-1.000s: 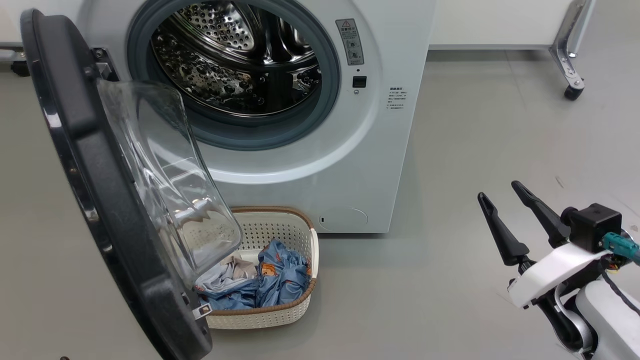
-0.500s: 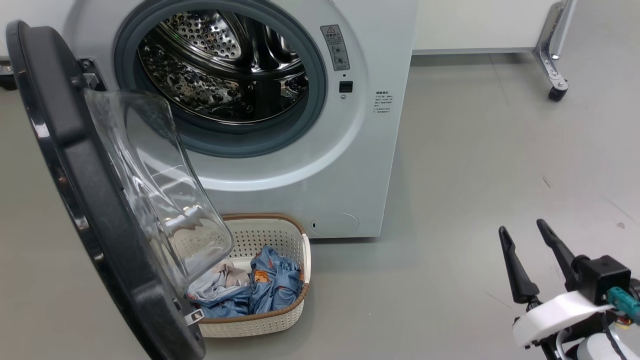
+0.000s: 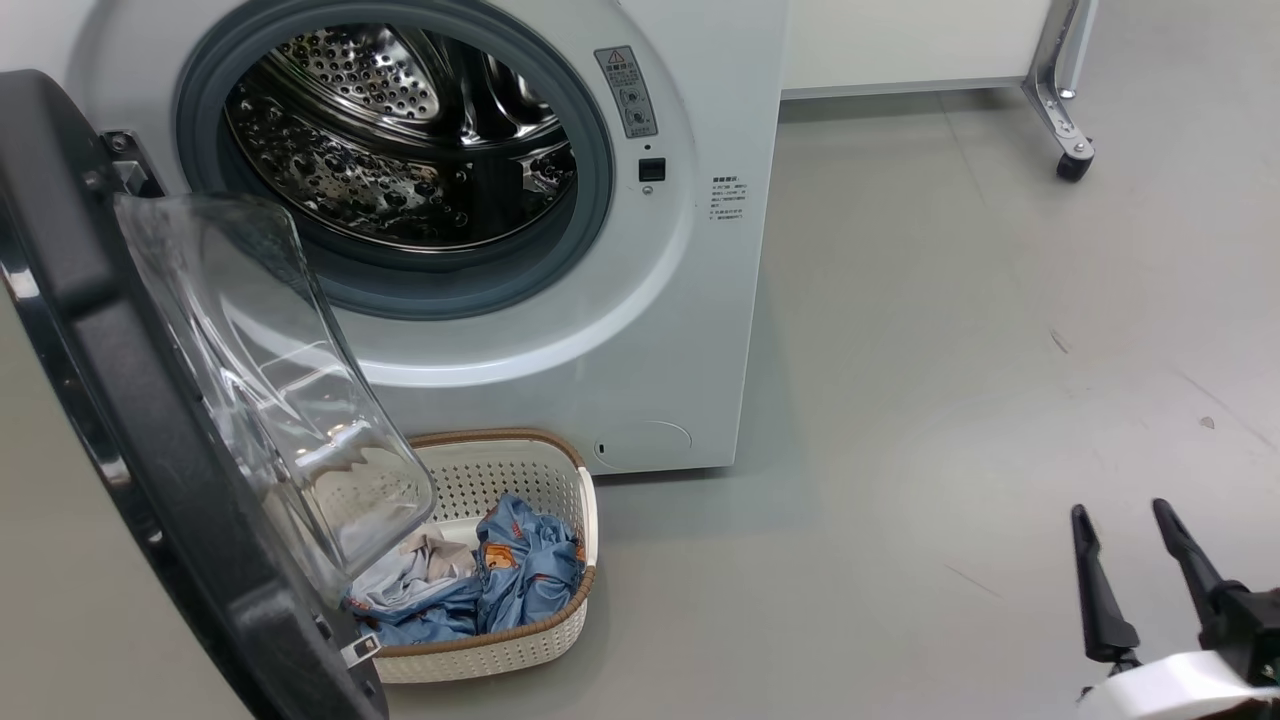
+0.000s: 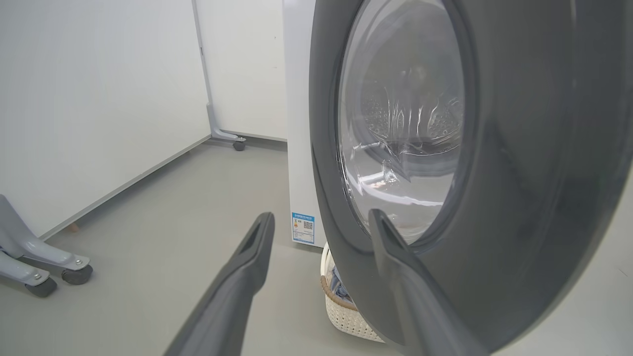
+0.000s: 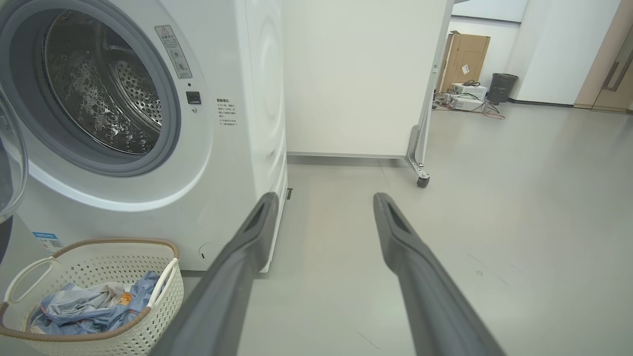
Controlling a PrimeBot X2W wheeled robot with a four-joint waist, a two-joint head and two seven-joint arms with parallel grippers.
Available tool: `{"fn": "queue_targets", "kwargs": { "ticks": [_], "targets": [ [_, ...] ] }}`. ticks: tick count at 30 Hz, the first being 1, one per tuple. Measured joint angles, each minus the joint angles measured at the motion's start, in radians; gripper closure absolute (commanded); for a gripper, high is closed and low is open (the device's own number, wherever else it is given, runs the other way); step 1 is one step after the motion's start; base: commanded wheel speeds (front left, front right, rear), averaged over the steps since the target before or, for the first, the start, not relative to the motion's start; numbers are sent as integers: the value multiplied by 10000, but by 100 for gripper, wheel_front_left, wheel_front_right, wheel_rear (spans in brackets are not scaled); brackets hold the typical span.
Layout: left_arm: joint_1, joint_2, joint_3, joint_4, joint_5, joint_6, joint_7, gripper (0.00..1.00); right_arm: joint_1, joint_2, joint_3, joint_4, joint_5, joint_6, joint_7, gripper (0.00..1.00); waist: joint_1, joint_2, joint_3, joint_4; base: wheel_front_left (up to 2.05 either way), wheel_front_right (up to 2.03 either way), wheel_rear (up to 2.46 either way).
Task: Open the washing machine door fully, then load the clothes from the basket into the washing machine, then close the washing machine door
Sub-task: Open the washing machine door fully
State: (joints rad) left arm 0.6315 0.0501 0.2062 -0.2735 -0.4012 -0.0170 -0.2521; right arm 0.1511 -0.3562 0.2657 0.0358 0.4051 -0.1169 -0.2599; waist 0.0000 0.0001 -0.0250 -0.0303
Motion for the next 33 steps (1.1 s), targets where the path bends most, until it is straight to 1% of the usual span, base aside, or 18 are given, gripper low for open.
{"fn": "queue_targets", "kwargs": {
  "ticks": [5,13,19,22,25,26,27,28,29,33],
  "targets": [
    [0,-2,-19,8,0,0,0,0,427,77,-700,-92,-286,-2,0,0,0,0,58,-38,0,0,0],
    [-5,-2,-17,25,4,0,0,0,489,196,-1009,-167,-594,48,0,0,0,0,179,-23,0,0,0],
    [-33,-2,-19,73,10,-2,0,0,482,403,-1028,-171,-895,456,0,0,0,0,251,40,0,0,0],
    [-129,-2,-100,117,65,-56,0,0,469,523,-1126,-186,-1001,566,0,0,0,0,270,131,0,0,0],
    [-164,-2,-81,132,67,-58,0,0,458,646,-1152,-184,-1095,765,0,0,0,0,272,211,0,0,0],
    [-164,-2,-81,150,67,-58,0,6,457,708,-1154,-171,-1099,813,0,0,0,0,272,228,0,0,0],
    [-166,-2,-81,176,67,-58,0,27,457,742,-1152,-130,-1099,861,0,0,0,0,273,244,0,0,0],
    [-166,-2,-82,203,67,-58,0,62,458,744,-1152,-86,-1118,895,0,0,0,0,272,261,0,0,0],
    [-167,-2,-84,247,67,-56,0,100,458,750,-1158,-35,-1162,903,0,0,0,0,271,278,0,0,0],
    [-176,-2,-94,385,63,-27,0,100,468,859,-1227,176,-1204,1064,0,0,0,0,264,354,0,0,0]
  ]
}}
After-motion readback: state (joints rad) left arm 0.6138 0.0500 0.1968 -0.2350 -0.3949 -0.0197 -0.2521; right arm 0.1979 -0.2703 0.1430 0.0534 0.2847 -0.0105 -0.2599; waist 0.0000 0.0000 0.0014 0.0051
